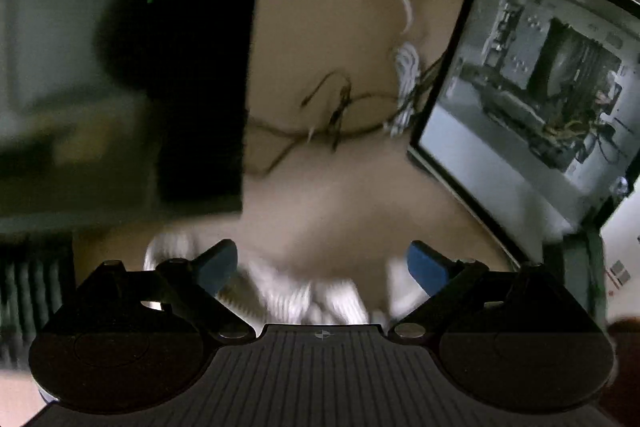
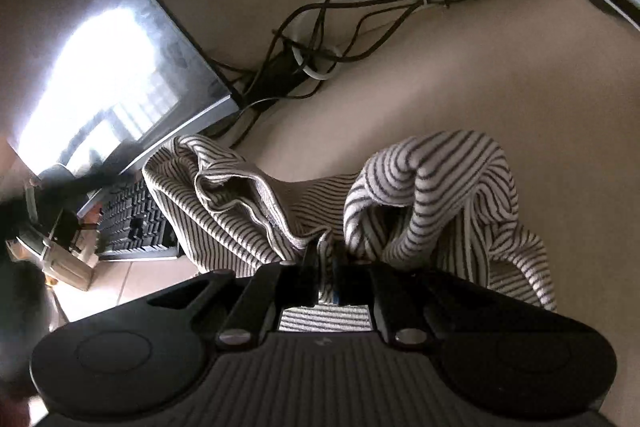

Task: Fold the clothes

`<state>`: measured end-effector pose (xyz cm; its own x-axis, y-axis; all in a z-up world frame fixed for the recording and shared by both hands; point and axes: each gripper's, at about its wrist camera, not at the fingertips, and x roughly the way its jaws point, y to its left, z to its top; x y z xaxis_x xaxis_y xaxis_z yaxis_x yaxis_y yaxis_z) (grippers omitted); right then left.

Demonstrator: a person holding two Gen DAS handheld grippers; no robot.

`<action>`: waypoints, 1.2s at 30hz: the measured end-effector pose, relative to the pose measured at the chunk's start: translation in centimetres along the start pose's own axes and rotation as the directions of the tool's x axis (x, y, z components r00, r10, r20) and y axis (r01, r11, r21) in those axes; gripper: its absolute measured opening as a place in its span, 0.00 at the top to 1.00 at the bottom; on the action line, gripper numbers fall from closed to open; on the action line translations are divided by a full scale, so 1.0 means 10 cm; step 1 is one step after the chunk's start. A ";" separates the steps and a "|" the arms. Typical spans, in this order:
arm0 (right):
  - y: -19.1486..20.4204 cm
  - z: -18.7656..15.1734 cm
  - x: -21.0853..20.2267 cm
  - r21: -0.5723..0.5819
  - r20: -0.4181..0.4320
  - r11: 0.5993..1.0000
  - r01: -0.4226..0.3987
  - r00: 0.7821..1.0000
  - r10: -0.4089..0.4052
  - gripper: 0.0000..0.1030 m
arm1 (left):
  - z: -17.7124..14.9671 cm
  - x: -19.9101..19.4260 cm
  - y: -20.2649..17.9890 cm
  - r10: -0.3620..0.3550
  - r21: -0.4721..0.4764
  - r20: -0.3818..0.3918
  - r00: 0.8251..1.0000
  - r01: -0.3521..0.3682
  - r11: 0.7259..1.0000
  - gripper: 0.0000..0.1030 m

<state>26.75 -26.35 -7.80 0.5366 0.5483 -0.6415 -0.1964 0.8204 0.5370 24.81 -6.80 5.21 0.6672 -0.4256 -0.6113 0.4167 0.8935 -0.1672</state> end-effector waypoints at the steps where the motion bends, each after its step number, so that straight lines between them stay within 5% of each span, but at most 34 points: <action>1: 0.02 -0.03 -0.02 -0.012 0.004 1.000 0.007 1.000 -0.007 0.95 | 0.03 0.06 -0.04 0.007 0.019 0.002 1.000 -0.007 1.000 0.07; 7: 0.07 -0.11 -0.05 -0.075 0.006 0.997 0.035 0.999 -0.034 0.95 | -0.03 0.39 -0.15 0.070 0.146 -0.056 0.996 -0.062 0.987 0.07; 14: 0.14 -0.08 -0.06 -0.122 -0.005 0.991 0.047 0.999 -0.048 0.95 | -0.46 0.30 -0.04 0.154 0.156 -0.115 0.981 -0.135 0.978 0.14; 26: 0.46 -0.01 -0.38 -0.169 -0.004 0.984 0.052 0.999 -0.053 0.92 | -0.99 0.07 0.13 0.092 0.029 -0.180 0.979 -0.088 0.996 0.13; 30: 0.51 0.11 -0.64 -0.140 0.099 0.990 0.005 0.995 0.009 0.74 | -1.02 0.08 0.17 0.069 0.007 -0.183 0.981 -0.069 0.998 0.12; 36: 0.23 0.08 -0.44 -0.048 0.101 0.994 0.097 0.991 -0.092 0.74 | -1.05 0.04 0.23 0.039 -0.027 -0.182 0.983 -0.045 0.999 0.11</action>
<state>24.60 -27.07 -3.29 0.6328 0.4511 -0.6294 -0.1827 0.8768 0.4447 19.54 -3.35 -3.54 0.5596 -0.3571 -0.7479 0.3694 0.9153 -0.1606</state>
